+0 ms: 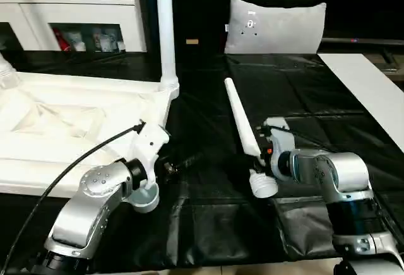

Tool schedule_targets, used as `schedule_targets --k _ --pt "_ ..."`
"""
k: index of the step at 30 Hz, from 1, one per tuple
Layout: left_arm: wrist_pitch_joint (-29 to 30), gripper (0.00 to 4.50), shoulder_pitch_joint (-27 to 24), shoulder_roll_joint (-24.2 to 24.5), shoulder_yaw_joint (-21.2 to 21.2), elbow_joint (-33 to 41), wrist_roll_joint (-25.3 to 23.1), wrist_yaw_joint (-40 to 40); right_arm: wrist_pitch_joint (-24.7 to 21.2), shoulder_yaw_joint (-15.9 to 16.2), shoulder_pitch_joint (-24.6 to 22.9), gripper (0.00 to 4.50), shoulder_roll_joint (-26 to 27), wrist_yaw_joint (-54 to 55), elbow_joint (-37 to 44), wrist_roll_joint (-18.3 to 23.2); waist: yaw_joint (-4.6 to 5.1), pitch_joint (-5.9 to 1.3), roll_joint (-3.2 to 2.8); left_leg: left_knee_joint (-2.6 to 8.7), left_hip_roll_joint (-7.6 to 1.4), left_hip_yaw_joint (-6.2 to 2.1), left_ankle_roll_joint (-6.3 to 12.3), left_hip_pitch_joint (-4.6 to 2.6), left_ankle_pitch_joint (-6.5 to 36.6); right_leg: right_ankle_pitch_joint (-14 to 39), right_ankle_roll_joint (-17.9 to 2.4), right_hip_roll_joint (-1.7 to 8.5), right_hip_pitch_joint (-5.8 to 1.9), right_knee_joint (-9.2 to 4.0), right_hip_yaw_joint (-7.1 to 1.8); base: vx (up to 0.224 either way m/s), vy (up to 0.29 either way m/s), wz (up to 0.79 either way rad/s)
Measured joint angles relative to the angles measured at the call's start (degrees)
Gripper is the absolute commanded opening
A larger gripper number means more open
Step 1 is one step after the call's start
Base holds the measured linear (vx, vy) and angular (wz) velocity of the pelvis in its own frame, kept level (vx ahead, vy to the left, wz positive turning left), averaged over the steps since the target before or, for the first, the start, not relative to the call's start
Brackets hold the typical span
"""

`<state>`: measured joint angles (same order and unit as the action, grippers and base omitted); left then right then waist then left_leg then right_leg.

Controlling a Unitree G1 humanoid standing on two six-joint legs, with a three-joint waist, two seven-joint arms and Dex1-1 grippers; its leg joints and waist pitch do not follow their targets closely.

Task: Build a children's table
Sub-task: Pick table leg

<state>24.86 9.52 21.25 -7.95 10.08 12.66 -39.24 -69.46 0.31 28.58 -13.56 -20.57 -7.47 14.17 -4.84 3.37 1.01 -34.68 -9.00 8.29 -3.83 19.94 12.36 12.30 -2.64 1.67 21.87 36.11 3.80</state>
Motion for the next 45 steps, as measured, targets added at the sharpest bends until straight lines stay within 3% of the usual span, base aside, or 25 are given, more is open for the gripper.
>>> schedule_targets --k 12,14,17,20,28,30,33,35,37,40,45 --pt "0.9 3.24 1.6 0.4 -0.7 -0.3 0.2 -0.7 2.9 -1.5 -0.1 2.27 0.9 0.6 -0.5 0.0 -0.32 0.06 0.11 0.07 -0.05 0.04 -0.06 0.05 -0.1 -0.1 -0.1 -0.03 0.06 0.0 0.0 0.0 0.0 0.0" --pt "1.0 3.24 1.8 0.5 -0.6 -0.3 0.6 -1.1 5.9 -1.9 -0.5 2.13 1.4 0.7 -0.4 0.0 -0.33 0.1 0.17 0.09 -0.06 0.06 -0.06 0.05 -0.1 -0.1 -0.1 -0.03 0.07 0.0 0.0 0.0 0.0 0.0" --pt "1.0 3.57 2.2 0.5 -0.7 -1.1 1.2 -1.7 14.0 -4.1 -1.7 1.81 3.2 0.6 -0.4 0.2 -0.35 0.21 0.37 0.11 -0.09 0.1 -0.06 0.08 -0.1 -0.1 -0.1 -0.04 0.12 0.0 0.0 0.0 0.0 0.0" --pt "1.0 3.63 3.1 0.5 -0.6 -2.1 1.2 -1.8 20.7 -4.5 -2.1 1.64 3.1 -0.9 -0.4 0.6 -0.33 0.26 0.45 0.11 -0.09 0.15 -0.04 0.08 -0.1 -0.1 -0.1 -0.03 0.12 0.0 -0.01 0.0 0.0 0.0" --pt "1.0 4.37 5.5 0.1 0.3 -2.6 1.3 -1.8 23.1 -4.1 -2.8 1.04 1.1 -3.7 0.0 1.0 -0.34 0.28 0.49 0.11 -0.12 0.17 0.01 0.09 -0.1 -0.1 -0.2 -0.04 0.11 -0.01 0.0 0.0 0.0 0.0" --pt "1.0 4.41 5.4 0.1 0.2 -2.6 1.3 -1.8 23.6 -3.8 -3.2 1.43 0.8 -4.0 0.0 0.9 -0.33 0.28 0.48 0.11 -0.14 0.17 0.01 0.09 -0.1 -0.1 -0.2 -0.05 0.11 -0.01 0.0 0.0 0.0 0.0" --pt "1.0 4.49 5.4 0.1 -0.2 -2.6 1.3 -2.0 23.8 -2.7 -3.2 1.44 -0.3 -5.1 0.0 1.0 -0.34 0.28 0.49 0.11 -0.15 0.18 0.01 0.08 -0.1 -0.1 -0.2 -0.06 0.11 -0.01 0.0 0.0 0.0 0.0" --pt "1.0 4.5 5.4 0.2 -0.4 -2.6 1.3 -2.2 23.3 -2.4 -3.2 1.8 -0.9 -5.7 0.0 1.0 -0.33 0.29 0.5 0.11 -0.16 0.19 0.01 0.08 -0.1 -0.1 -0.2 -0.06 0.11 -0.01 0.0 0.0 0.0 0.0" --pt "1.0 4.5 5.2 0.2 -0.8 -2.6 1.2 -2.5 21.9 -0.9 -3.2 1.82 -2.3 -6.3 0.0 0.8 -0.34 0.29 0.51 0.11 -0.16 0.19 0.02 0.08 -0.1 -0.1 -0.2 -0.07 0.11 -0.01 0.0 0.0 0.0 0.0" --pt "1.1 4.5 4.6 0.5 -1.1 -2.6 1.2 -2.9 18.7 1.9 -3.2 2.23 -3.9 -6.4 0.2 -0.6 -0.31 0.3 0.52 0.11 -0.18 0.2 0.02 0.1 -0.1 -0.1 -0.2 -0.08 0.11 -0.02 0.0 0.0 0.0 0.0" --pt "1.2 4.5 4.5 0.7 -1.8 -2.6 1.1 -3.1 13.8 7.4 -3.1 2.31 -6.6 -7.5 1.5 -2.2 -0.34 0.3 0.54 0.11 -0.19 0.2 0.02 0.08 -0.1 -0.1 -0.2 -0.09 0.09 -0.04 0.01 0.0 0.0 0.0"
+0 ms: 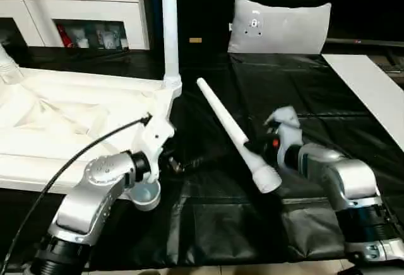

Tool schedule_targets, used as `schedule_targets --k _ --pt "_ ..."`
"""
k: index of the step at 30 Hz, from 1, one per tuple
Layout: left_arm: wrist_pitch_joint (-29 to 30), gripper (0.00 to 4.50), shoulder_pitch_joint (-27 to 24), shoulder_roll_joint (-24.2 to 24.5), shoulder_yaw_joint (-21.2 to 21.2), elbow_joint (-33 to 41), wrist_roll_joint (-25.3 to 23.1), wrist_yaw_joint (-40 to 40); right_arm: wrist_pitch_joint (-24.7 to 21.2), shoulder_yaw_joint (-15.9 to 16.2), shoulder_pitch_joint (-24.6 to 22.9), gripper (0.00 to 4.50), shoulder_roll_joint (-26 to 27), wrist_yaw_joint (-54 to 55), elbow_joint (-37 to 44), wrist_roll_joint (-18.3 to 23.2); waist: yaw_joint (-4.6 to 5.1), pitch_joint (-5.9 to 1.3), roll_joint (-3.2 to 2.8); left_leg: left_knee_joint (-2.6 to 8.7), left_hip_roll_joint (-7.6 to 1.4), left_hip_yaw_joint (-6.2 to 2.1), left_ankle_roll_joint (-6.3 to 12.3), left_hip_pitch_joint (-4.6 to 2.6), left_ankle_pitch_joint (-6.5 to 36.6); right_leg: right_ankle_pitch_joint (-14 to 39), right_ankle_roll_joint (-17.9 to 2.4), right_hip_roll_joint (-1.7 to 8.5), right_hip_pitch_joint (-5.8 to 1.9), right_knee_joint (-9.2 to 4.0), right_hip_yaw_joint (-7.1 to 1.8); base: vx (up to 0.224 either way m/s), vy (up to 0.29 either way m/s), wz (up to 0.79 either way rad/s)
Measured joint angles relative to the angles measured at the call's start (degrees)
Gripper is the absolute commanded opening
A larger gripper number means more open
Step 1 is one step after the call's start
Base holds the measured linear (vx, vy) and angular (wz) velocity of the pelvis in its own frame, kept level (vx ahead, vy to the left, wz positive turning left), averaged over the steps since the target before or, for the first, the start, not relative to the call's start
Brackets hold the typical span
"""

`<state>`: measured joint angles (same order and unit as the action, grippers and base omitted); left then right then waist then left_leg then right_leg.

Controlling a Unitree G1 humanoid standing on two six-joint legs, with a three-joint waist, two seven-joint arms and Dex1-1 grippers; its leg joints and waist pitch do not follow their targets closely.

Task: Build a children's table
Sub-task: Pick table leg

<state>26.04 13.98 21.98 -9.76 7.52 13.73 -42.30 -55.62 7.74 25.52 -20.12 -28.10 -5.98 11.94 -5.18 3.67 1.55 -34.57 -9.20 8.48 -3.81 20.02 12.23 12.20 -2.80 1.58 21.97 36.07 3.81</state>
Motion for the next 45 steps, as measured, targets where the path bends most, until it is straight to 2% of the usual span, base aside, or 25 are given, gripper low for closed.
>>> schedule_targets --k 5,8,13,21,23,26,29,31,33,35,37,42,45 --pt "0.0 4.5 -0.1 0.0 -0.2 0.0 -0.1 0.0 -4.9 1.1 1.0 2.31 -0.7 -0.5 1.2 0.3 -0.05 -0.05 0.09 -0.01 -0.01 0.01 0.01 -0.02 0.0 0.0 0.1 0.0 -0.02 0.0 0.0 0.0 0.0 0.0" --pt "0.0 4.5 -0.1 0.1 -0.2 0.0 -0.1 0.0 -6.6 1.1 1.2 1.98 -0.8 -0.6 1.4 0.8 -0.05 -0.08 0.13 -0.01 -0.01 0.01 0.01 -0.04 0.0 0.0 0.0 0.0 -0.03 0.0 0.0 0.0 0.0 0.0" --pt "0.0 4.5 -0.3 0.2 -0.2 0.0 -0.2 0.1 -9.1 1.3 1.5 1.83 -1.1 -1.0 2.4 1.0 -0.07 -0.13 0.22 -0.01 -0.02 0.0 0.0 -0.05 0.0 0.0 0.0 0.0 -0.05 0.0 0.0 0.0 0.0 0.0" --pt "0.0 4.5 -0.3 0.4 -0.3 0.0 -0.6 0.1 -9.5 1.3 1.5 1.81 -0.7 -0.3 2.7 0.9 -0.07 -0.2 0.33 -0.01 -0.02 0.0 -0.01 -0.06 0.0 0.0 0.0 0.0 -0.06 0.0 0.0 0.0 0.0 0.0" --pt "0.0 4.5 -0.3 0.3 -0.3 0.0 -0.6 0.2 -8.7 -0.3 1.5 1.8 0.4 1.0 1.7 0.9 -0.07 -0.2 0.32 -0.01 -0.03 0.01 -0.04 -0.06 0.0 0.0 0.0 0.0 -0.05 0.0 0.0 0.0 0.0 0.0" --pt "-0.4 4.5 -0.3 0.2 -0.3 0.0 -0.6 0.6 -6.1 -4.8 1.5 1.8 2.6 4.0 -1.0 1.1 -0.12 -0.19 0.31 0.0 -0.03 0.01 -0.07 -0.01 -0.2 -0.1 0.1 0.0 -0.01 0.01 0.0 0.0 0.0 0.0" --pt "-1.2 4.5 -0.1 -0.7 0.1 0.0 -0.6 1.6 1.3 -11.8 1.5 1.8 5.4 6.3 -2.9 3.1 -0.12 -0.17 0.29 0.01 -0.04 0.04 -0.08 0.04 -0.2 -0.2 -0.1 0.0 0.07 0.01 0.01 0.0 0.0 0.0" --pt "-1.3 4.5 0.4 -2.1 1.1 0.0 0.1 2.1 7.9 -16.0 1.5 1.8 7.0 5.8 -2.9 5.9 -0.12 -0.16 0.31 0.02 -0.08 0.06 -0.08 0.03 -0.2 -0.2 -0.1 -0.02 0.09 0.01 0.02 0.0 0.0 0.0" --pt "-1.3 4.5 1.2 -2.9 1.8 0.0 0.5 2.7 12.8 -18.2 1.7 1.8 8.0 4.2 -2.2 8.4 -0.11 -0.16 0.31 0.03 -0.12 0.09 -0.08 0.04 -0.2 -0.2 -0.1 -0.04 0.07 0.01 0.02 0.0 0.0 0.0" --pt "-1.2 4.5 2.3 -3.9 2.9 0.0 1.8 3.2 15.0 -20.8 1.9 1.8 9.7 2.8 -1.6 11.1 -0.1 -0.16 0.31 0.03 -0.15 0.09 -0.07 0.03 -0.2 -0.2 -0.2 -0.07 0.08 0.01 0.02 0.0 0.0 0.0" --pt "-0.3 4.5 4.2 -6.2 4.7 0.0 4.7 3.8 15.6 -24.4 2.0 1.8 12.6 -0.3 0.3 15.8 -0.1 -0.16 0.31 0.03 -0.17 0.11 -0.04 0.05 -0.2 -0.2 -0.2 -0.07 0.09 0.01 0.04 0.0 0.0 0.0" --pt "2.8 4.5 9.3 -11.9 9.3 0.1 11.9 7.0 15.2 -25.0 0.8 1.79 13.8 -7.9 6.2 23.3 -0.33 -0.13 0.37 0.03 -0.19 0.15 0.21 0.09 -0.4 -0.2 -0.2 -0.06 0.08 -0.02 0.08 0.0 0.0 0.0" --pt "3.7 4.5 13.3 -14.7 12.4 -0.2 15.1 10.0 15.3 -22.5 -0.9 1.79 13.9 -11.1 7.9 25.6 -0.63 -0.13 0.38 0.02 -0.21 0.17 0.22 0.09 -0.4 -0.2 -0.2 -0.07 0.06 -0.04 0.1 0.0 0.0 0.0"
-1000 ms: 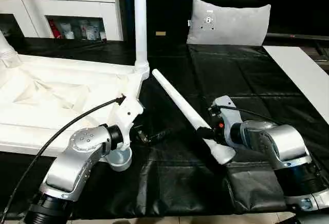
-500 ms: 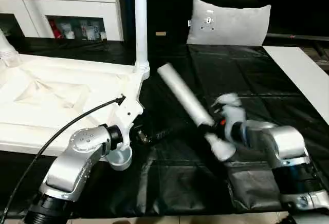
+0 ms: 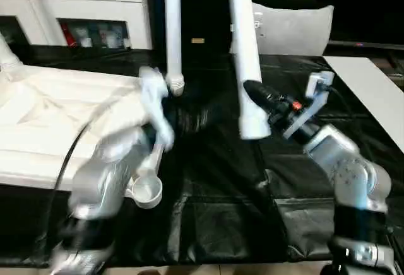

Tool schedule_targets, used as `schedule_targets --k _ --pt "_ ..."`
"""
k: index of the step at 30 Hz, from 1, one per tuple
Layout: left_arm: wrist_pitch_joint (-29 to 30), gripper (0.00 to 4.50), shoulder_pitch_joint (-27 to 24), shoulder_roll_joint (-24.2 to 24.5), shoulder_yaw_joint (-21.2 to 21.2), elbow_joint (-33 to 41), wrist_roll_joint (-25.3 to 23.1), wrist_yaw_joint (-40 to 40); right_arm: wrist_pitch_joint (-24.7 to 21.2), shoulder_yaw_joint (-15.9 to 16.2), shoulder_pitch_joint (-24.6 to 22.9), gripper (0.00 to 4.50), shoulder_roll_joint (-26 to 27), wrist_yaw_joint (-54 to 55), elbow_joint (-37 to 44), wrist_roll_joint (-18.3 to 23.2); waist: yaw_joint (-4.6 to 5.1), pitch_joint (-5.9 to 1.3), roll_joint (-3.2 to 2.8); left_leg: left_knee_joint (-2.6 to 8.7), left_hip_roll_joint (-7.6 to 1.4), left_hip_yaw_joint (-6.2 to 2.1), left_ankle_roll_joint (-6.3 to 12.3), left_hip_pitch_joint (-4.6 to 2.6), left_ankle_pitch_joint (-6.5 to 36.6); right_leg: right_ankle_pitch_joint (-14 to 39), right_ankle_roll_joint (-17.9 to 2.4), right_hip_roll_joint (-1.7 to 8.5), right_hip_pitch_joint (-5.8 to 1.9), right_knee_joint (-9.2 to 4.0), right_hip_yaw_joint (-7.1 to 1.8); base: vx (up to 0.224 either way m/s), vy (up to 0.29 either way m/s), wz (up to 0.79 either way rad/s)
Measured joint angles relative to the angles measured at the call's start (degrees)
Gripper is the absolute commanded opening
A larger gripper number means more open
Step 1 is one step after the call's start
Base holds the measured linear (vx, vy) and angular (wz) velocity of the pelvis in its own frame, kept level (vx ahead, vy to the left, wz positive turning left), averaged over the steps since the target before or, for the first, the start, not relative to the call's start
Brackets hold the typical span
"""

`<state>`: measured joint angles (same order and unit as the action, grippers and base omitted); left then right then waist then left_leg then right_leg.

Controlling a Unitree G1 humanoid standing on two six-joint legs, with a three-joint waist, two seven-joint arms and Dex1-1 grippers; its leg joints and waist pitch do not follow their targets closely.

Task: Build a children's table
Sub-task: Pick table leg

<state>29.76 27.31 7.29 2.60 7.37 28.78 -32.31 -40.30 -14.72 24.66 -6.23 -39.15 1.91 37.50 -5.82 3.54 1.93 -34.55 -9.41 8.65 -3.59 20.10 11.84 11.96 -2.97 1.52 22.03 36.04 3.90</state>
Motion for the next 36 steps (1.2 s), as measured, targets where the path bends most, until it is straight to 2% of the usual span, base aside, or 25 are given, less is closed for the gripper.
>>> schedule_targets --k 3,6,10,13,14,20,24,31,35,36 --pt "1.8 4.5 3.1 -2.6 3.3 -0.9 5.1 2.0 -0.1 1.8 -1.2 1.79 0.2 -2.1 0.3 0.5 -0.13 0.0 0.0 0.0 0.0 0.01 -0.04 0.02 0.0 0.1 0.3 0.0 0.0 -0.06 0.01 0.0 0.0 0.0" --pt "3.7 4.5 4.0 -3.7 4.4 -1.5 7.9 2.9 -0.1 2.8 -2.2 1.79 0.4 -3.0 1.6 0.6 -0.34 0.0 0.0 0.01 -0.01 0.01 -0.04 0.05 0.0 0.1 0.3 0.0 0.01 -0.1 0.03 0.0 0.0 0.0" --pt "5.8 4.5 5.5 -5.0 4.9 -4.0 8.6 5.1 0.0 5.9 -2.6 1.79 0.5 -4.4 3.1 0.8 -0.6 0.0 0.0 0.03 -0.03 0.01 -0.04 0.07 0.0 0.1 0.3 -0.01 0.0 -0.19 0.06 0.0 0.0 0.0" --pt "5.9 4.5 5.7 -5.8 4.7 -5.4 7.3 6.7 1.2 8.3 -3.1 1.79 0.3 -4.8 3.7 0.0 -0.67 0.0 0.0 0.06 -0.03 0.0 -0.04 0.06 0.0 0.1 0.4 -0.01 0.0 -0.31 0.07 0.0 0.0 0.0" --pt "5.6 4.21 5.8 -5.8 4.7 -6.0 6.9 7.4 1.7 9.0 -3.3 1.79 0.3 -4.9 3.7 -0.6 -0.67 0.0 0.0 0.06 -0.03 0.0 -0.03 0.06 0.0 0.1 0.4 -0.01 0.01 -0.33 0.07 0.0 0.0 0.0" --pt "3.6 3.89 6.7 -7.9 5.5 -6.6 6.8 11.4 10.7 14.8 -3.4 1.79 -1.4 -2.5 3.4 -11.1 -0.67 0.0 0.0 0.07 -0.03 0.0 -0.02 0.1 0.0 0.1 0.4 0.0 0.02 -0.45 0.09 0.0 0.0 0.0" --pt "3.1 3.58 6.7 -10.5 6.2 -6.7 6.3 14.7 19.3 18.7 -2.9 1.79 -3.0 -0.5 0.9 -18.9 -0.64 0.02 0.02 0.07 -0.03 0.0 -0.01 0.12 0.0 0.1 0.4 0.0 0.02 -0.48 0.09 0.0 0.0 0.0" --pt "1.0 3.5 6.7 -13.2 5.7 -7.2 4.9 18.4 26.0 20.1 -1.7 1.79 -2.4 2.0 -2.6 -23.8 -0.58 0.03 0.05 0.08 -0.08 0.0 0.03 0.33 0.0 -0.1 0.4 -0.02 0.02 -0.62 0.12 0.0 0.0 0.0" --pt "0.6 3.5 6.7 -13.2 4.9 -8.0 3.9 18.9 27.8 20.2 -1.7 1.79 -2.1 2.8 -3.7 -24.7 -0.55 0.03 0.05 0.08 -0.11 0.0 0.15 0.29 0.0 -0.4 0.2 -0.05 0.02 -0.83 0.12 0.0 0.0 0.0" --pt "0.6 3.26 6.7 -13.2 4.8 -8.2 3.8 18.9 28.2 20.2 -1.7 1.79 -2.1 2.9 -4.2 -24.7 -0.52 0.03 0.05 0.08 -0.1 0.01 0.19 0.28 0.0 -0.4 0.2 -0.05 0.02 -0.86 0.12 0.0 0.0 0.0"
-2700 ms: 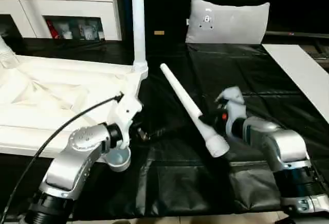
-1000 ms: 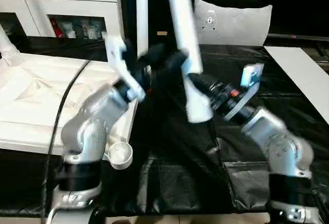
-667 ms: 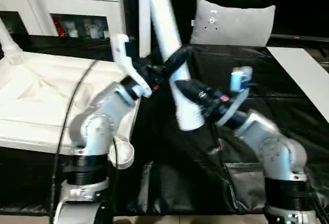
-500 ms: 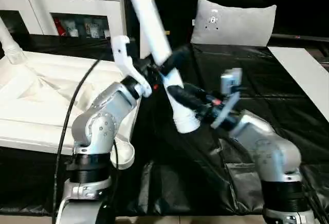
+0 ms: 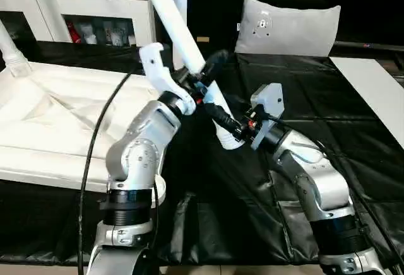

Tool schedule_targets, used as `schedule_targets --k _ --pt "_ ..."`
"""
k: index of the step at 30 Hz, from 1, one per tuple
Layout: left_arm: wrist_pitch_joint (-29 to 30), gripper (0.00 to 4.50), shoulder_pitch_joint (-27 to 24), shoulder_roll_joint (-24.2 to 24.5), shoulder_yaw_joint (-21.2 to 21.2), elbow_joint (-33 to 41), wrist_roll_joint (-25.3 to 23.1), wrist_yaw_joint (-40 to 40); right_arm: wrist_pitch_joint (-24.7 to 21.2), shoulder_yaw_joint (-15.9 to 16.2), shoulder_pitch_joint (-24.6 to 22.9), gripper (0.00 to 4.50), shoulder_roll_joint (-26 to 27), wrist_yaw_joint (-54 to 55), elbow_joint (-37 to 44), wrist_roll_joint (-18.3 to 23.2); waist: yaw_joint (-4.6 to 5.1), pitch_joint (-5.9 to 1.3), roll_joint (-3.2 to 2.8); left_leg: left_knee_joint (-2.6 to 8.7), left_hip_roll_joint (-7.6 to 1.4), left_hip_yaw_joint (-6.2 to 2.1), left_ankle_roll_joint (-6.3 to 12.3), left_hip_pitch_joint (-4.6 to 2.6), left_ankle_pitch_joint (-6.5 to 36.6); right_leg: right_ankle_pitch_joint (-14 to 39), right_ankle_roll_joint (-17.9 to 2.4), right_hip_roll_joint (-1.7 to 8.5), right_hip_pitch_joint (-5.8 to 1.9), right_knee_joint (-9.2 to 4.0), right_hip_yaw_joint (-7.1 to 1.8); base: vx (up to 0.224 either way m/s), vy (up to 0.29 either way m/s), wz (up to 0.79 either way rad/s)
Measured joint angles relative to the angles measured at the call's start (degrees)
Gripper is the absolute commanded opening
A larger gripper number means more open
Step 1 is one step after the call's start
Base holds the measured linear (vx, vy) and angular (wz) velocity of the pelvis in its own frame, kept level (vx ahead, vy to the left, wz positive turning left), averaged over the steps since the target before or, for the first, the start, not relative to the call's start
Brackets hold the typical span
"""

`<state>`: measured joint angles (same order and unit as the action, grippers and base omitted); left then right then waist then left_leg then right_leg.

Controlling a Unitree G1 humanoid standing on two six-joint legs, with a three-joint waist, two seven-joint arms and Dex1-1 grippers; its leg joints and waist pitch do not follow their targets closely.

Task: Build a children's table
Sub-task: Pick table leg

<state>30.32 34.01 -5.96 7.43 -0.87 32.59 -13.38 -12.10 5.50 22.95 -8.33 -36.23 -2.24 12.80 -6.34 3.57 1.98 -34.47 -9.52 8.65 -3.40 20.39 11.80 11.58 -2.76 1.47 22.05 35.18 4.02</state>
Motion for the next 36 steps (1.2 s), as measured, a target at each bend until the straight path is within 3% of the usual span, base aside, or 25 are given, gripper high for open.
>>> schedule_targets --k 2,14,26,27,32,36 --pt "0.0 3.26 0.0 0.0 0.0 -0.1 -0.4 0.1 0.6 0.1 0.0 1.79 0.0 0.0 -0.5 -0.1 0.01 0.0 0.0 0.0 0.0 0.0 0.02 0.0 0.0 0.0 0.0 0.0 0.0 -0.05 0.0 0.0 0.0 0.0" --pt "-0.9 2.05 0.0 0.0 0.0 -0.3 -1.2 1.2 4.1 0.6 0.0 1.78 0.5 0.6 -2.0 -1.1 0.01 0.0 -0.01 0.0 -0.01 0.01 0.06 -0.05 0.0 -0.1 0.0 0.0 0.0 -0.06 0.0 0.0 0.0 0.0" --pt "-0.9 1.86 0.0 -0.1 0.0 -0.5 -1.3 1.3 5.9 1.2 0.1 1.78 0.5 1.4 -3.1 -2.2 0.04 0.0 -0.01 0.0 -0.01 0.01 0.06 -0.06 0.0 -0.1 0.0 0.0 0.0 -0.06 0.0 0.0 0.0 0.0" --pt "-0.9 1.86 0.0 -0.1 0.0 -0.5 -1.3 1.3 5.9 1.3 0.3 2.13 0.5 1.4 -3.3 -2.3 0.06 0.0 -0.01 0.0 -0.01 0.01 0.06 -0.06 0.0 -0.1 -0.1 0.0 0.0 -0.05 0.0 0.0 0.0 0.0" --pt "-0.7 1.86 0.4 1.4 0.2 -0.9 -1.3 1.4 1.6 0.4 1.4 2.68 0.1 -1.1 -3.2 1.6 0.03 0.0 -0.01 0.0 -0.01 0.01 0.07 -0.07 0.0 -0.1 -0.1 0.0 0.0 -0.05 0.0 0.0 0.0 0.0" --pt "0.9 1.86 0.8 4.6 0.9 -1.3 -0.8 -0.9 -5.1 -3.2 1.3 3.0 -1.0 -4.4 0.8 10.6 0.02 0.0 -0.01 0.0 -0.02 0.01 0.17 -0.07 0.0 -0.1 -0.1 0.0 0.0 -0.06 0.0 0.0 0.0 0.0"
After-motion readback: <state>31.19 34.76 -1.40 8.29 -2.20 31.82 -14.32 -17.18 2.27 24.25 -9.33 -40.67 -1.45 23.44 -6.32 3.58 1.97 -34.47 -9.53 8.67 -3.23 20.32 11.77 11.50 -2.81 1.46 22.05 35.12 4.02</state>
